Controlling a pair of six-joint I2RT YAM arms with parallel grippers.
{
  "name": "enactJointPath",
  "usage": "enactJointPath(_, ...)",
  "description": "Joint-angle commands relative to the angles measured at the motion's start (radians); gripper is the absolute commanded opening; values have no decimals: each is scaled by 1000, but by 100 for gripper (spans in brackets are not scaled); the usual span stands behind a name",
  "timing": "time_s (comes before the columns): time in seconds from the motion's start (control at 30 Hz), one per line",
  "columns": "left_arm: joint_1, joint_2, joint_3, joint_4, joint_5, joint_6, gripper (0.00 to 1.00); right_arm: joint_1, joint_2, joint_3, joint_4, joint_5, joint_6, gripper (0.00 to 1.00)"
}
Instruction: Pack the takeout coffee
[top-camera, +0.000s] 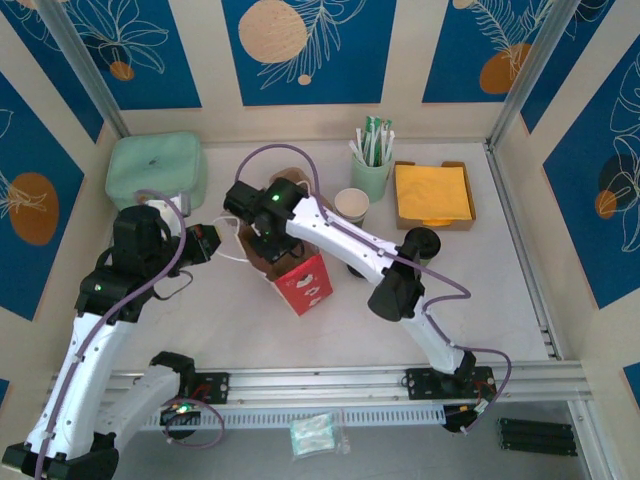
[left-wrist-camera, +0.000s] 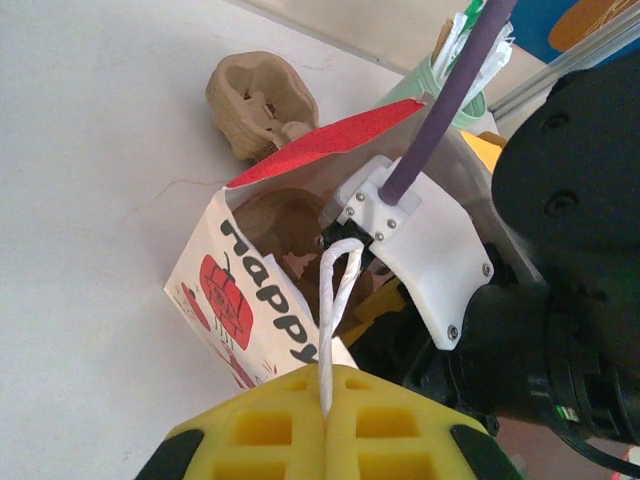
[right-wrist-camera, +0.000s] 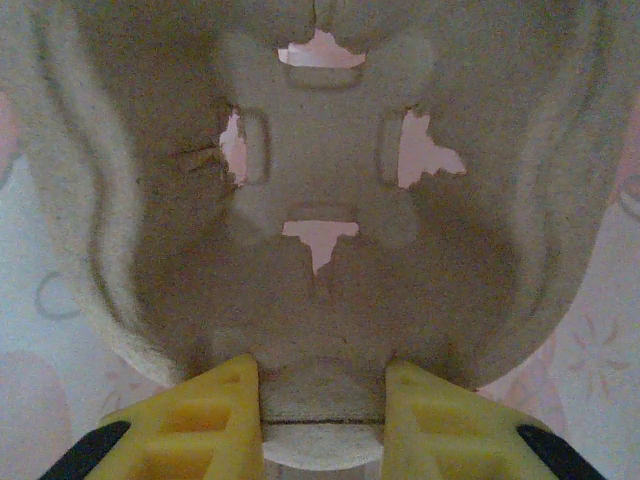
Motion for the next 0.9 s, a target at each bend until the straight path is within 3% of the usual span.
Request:
enactJointPath(0.0,8,-7,35,18,8,-8,0,-15,-17,-8,-5,-65,35,27)
enactJointPath(0.87,8,-15,48,30,21,-23,0,-46,-36,-112,52,-172,84,32)
